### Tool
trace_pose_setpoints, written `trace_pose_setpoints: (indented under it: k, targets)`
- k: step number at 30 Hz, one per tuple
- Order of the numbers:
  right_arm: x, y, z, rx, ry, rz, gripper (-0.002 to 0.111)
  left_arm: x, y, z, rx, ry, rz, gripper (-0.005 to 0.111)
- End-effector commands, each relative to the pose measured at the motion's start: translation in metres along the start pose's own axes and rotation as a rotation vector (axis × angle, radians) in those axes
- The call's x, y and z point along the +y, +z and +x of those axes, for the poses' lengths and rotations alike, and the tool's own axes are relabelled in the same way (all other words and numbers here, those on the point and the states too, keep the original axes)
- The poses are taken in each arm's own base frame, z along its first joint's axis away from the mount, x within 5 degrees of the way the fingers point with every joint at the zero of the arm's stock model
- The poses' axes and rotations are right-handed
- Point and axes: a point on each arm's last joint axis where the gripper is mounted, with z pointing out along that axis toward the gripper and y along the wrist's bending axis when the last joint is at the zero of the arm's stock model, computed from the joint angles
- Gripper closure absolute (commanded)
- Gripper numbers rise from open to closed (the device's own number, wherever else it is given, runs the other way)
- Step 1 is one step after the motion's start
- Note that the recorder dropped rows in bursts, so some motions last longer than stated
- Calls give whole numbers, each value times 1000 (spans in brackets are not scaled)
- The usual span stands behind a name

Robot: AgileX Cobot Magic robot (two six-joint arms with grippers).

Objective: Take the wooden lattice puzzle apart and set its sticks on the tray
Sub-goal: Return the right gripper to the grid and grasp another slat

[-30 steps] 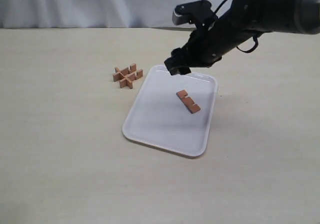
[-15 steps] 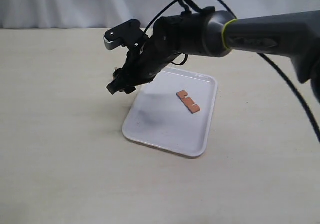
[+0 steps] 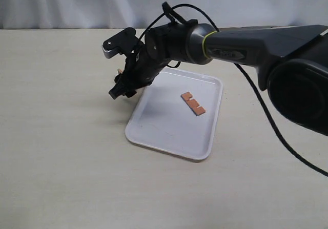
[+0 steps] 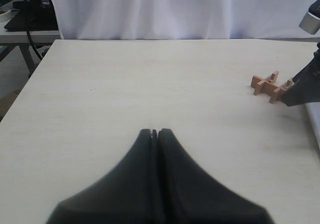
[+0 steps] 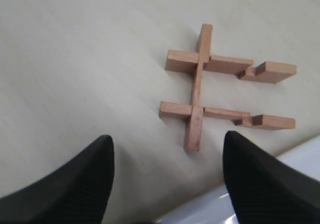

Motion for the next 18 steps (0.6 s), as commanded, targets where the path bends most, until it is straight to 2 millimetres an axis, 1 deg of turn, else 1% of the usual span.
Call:
trace_pose_setpoints:
  k: [1, 4, 6, 10, 12, 18]
  targets:
    - [-6, 6, 1, -8, -49, 46, 49, 0, 0, 0, -6, 4, 8, 107]
    - [-7, 10, 2, -14, -49, 54, 50, 0, 0, 0, -6, 4, 8, 107]
    - [-7, 12, 3, -16, -51, 54, 52, 0, 0, 0, -6, 4, 8, 107]
    - [-7, 17, 5, -22, -59, 60, 63, 0, 0, 0, -6, 4, 8, 107]
    - [-7, 17, 4, -36, -60, 63, 66, 0, 0, 0, -6, 4, 8, 107]
    - [-8, 19, 3, -59, -60, 67, 66, 0, 0, 0, -6, 4, 8, 107]
